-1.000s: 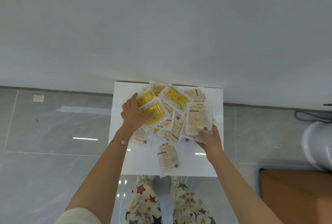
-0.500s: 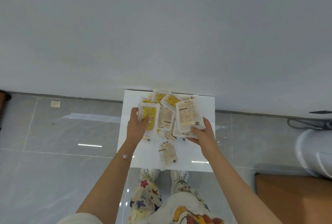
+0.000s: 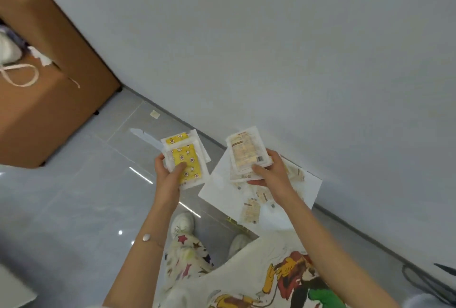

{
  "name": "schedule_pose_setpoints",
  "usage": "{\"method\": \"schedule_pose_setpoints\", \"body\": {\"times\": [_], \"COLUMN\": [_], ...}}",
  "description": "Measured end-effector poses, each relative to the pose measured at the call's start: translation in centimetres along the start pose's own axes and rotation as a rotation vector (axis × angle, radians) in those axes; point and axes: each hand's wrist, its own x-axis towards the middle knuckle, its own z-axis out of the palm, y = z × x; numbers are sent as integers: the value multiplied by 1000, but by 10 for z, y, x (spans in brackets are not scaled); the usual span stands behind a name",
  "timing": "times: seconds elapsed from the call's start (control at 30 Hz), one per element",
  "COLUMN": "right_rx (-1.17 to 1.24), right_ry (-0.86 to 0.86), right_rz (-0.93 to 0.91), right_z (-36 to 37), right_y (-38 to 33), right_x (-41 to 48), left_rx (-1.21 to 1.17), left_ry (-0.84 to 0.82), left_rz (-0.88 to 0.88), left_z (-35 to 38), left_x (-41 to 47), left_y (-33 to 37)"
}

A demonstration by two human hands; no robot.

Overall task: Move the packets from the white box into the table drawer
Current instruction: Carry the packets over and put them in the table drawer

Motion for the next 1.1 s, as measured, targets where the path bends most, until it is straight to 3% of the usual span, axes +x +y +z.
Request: {"method": "schedule_pose_setpoints", "body": {"times": [0.33,0.67,1.1], "right_rx": [-160,-283,-476], "right_ry": [-294,-534,-815], "right_rz": [-22,-33,5], "right_z": [220,473,712], "right_y": [-36,-5,16], "right_x": [-18,-55,-38], "left_rx": [-116,-175,-488], "left_ry": [262,460,762], "left_rz": [137,180,180], "left_z": [-204,-438,-590], "left_x": [-23,-44,-16], "left_y": [88,141,168]}}
